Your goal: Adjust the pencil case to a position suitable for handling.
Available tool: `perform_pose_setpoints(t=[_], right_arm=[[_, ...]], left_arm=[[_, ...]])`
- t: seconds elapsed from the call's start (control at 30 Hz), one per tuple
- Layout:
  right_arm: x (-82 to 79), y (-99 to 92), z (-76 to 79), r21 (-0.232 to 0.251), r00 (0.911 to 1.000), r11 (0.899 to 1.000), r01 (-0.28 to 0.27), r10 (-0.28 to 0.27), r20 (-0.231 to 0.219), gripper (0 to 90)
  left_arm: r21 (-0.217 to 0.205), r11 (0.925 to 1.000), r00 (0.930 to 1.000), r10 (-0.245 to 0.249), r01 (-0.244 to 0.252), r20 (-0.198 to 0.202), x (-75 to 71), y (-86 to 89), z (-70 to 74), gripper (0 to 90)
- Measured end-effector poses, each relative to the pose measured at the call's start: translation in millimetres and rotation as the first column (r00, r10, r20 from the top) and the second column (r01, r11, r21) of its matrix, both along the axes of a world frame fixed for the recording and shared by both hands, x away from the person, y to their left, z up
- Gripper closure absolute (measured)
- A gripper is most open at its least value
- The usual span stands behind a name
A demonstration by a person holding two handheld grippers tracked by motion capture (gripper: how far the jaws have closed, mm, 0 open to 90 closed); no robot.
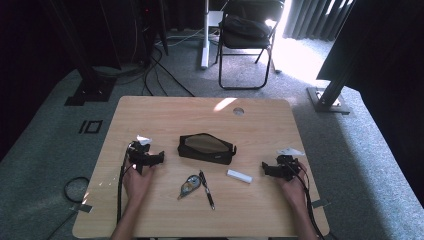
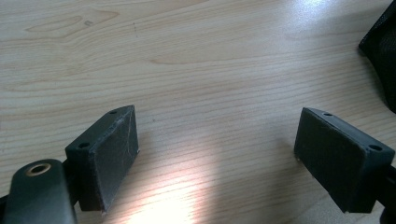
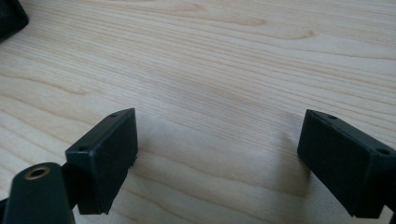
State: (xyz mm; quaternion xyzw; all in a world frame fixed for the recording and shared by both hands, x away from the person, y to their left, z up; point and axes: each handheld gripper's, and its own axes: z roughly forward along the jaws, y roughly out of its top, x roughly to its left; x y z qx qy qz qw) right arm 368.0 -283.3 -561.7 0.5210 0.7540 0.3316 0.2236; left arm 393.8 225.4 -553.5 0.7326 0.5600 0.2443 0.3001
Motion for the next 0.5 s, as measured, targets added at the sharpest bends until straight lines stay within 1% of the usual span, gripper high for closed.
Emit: perform_pose_setpoints(t=[0.3, 0.37, 0.4, 0.43, 0.5], right_arm=[[-0.5, 0.9, 0.1, 0.0, 1.0, 1.0, 0.0, 0.0, -0.001, 12.2], [0.4, 0.8, 0.9, -0.005, 0.9999, 1.0, -0.012, 0.012, -0.01, 12.1], [0.7, 0.9, 1.9, -0.008, 0.9997, 1.0, -0.014, 0.014, -0.021, 12.5], [1.0, 1.2, 3.4, -0.014, 0.9995, 1.0, -0.008, 0.008, -0.032, 15.7], [0.2, 1.4, 5.8, -0.013, 0.9994, 1.0, 0.0, 0.0, -0.036, 23.0]], left_arm=[[-0.001, 1.0, 1.0, 0.002, -0.002, 0.0, 0.1, -0.3, 0.0, 13.6], [0.0, 1.0, 1.0, 0.006, -0.006, 0.0, 0.0, -0.7, 0.0, 13.5], [0.0, 1.0, 1.0, 0.009, -0.009, 0.0, 0.0, -1.1, -0.1, 13.5], [-0.001, 0.9999, 0.9999, 0.011, -0.011, 0.0, 0.0, -1.5, -0.1, 13.4], [-0.001, 0.9999, 0.9999, 0.011, -0.011, 0.0, 0.0, -1.6, -0.1, 13.4]])
